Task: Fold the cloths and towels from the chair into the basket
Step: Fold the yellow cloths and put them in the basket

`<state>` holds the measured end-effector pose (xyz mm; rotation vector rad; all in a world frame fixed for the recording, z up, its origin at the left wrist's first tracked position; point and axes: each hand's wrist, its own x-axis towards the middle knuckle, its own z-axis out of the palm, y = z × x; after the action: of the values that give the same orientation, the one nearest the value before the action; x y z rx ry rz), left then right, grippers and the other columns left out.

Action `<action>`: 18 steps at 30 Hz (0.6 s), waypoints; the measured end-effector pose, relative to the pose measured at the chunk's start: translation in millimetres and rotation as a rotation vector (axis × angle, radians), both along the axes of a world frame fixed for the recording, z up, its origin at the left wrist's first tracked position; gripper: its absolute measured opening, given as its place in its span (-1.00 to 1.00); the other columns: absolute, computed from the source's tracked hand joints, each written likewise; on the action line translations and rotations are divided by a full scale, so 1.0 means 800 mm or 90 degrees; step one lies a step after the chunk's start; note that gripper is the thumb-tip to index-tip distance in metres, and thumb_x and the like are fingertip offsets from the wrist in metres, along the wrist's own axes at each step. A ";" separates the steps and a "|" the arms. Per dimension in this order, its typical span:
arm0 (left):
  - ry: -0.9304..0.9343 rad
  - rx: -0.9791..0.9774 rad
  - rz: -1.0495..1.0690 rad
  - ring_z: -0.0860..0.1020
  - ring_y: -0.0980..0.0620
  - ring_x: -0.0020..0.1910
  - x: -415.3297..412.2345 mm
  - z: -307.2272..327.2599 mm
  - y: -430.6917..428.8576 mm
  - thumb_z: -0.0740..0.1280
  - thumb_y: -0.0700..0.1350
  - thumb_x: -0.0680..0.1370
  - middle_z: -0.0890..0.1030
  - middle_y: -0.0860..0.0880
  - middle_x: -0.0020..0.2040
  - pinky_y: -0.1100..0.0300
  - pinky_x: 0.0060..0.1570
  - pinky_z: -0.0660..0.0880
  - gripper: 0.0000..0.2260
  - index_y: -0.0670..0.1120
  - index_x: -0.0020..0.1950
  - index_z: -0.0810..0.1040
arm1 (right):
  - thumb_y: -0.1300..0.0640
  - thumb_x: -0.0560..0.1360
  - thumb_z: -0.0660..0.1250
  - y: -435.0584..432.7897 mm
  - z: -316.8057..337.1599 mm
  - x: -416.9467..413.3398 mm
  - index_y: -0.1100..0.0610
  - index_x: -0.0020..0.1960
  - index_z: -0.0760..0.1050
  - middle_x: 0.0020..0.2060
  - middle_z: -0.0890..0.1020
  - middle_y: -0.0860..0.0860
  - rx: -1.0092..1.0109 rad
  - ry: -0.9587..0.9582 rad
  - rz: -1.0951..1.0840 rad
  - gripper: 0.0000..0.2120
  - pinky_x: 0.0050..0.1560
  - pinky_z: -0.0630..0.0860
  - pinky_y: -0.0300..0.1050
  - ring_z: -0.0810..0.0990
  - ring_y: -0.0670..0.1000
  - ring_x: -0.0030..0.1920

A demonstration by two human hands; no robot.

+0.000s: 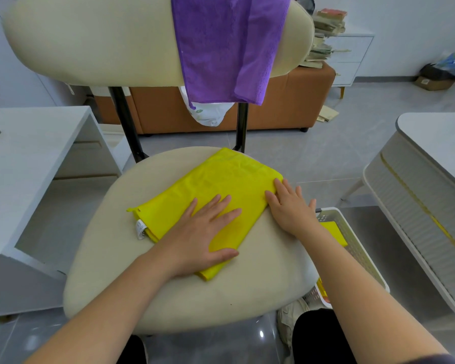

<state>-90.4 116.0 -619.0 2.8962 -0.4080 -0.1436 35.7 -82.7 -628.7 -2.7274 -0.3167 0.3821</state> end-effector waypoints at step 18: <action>0.017 -0.029 -0.040 -0.14 0.24 0.50 -0.003 -0.002 -0.002 -0.15 0.48 0.39 -0.08 0.20 0.54 0.13 0.45 -0.22 -0.31 0.28 0.49 0.03 | 0.12 0.62 0.16 -0.013 0.004 0.019 0.04 0.37 0.42 0.37 0.42 0.01 0.536 0.121 -0.102 -0.67 0.38 0.23 -0.15 0.35 -0.09 0.32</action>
<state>-93.1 114.4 -620.5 2.8351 -0.4908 -0.1799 51.3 -93.4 -625.4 -1.8619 -0.1513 0.3534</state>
